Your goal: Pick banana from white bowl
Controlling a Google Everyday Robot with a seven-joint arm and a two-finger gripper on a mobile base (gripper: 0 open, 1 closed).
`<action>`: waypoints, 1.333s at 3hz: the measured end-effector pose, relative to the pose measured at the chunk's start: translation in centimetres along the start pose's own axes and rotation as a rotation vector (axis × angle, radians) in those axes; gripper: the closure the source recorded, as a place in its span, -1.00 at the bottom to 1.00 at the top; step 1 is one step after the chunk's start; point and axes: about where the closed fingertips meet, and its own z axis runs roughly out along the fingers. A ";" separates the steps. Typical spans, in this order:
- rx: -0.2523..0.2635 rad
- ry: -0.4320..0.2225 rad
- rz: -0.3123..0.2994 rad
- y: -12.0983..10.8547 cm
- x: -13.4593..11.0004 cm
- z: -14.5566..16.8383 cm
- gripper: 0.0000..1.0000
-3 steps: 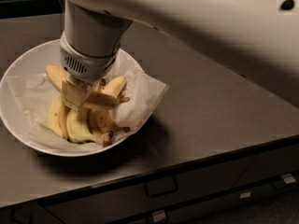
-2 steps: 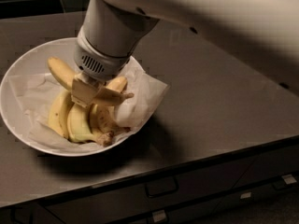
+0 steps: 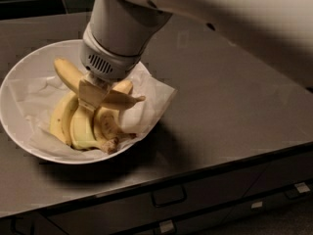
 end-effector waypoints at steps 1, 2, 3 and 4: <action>0.039 0.000 0.002 0.5 1.0 -3.1 1.00; 0.089 -0.033 -0.020 1.4 1.2 -7.0 1.00; 0.089 -0.033 -0.020 1.4 1.2 -7.0 1.00; 0.120 -0.012 0.003 1.6 2.3 -9.5 1.00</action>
Offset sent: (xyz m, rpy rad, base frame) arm -0.0344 -0.0636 0.0583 0.0011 -0.0975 -0.0397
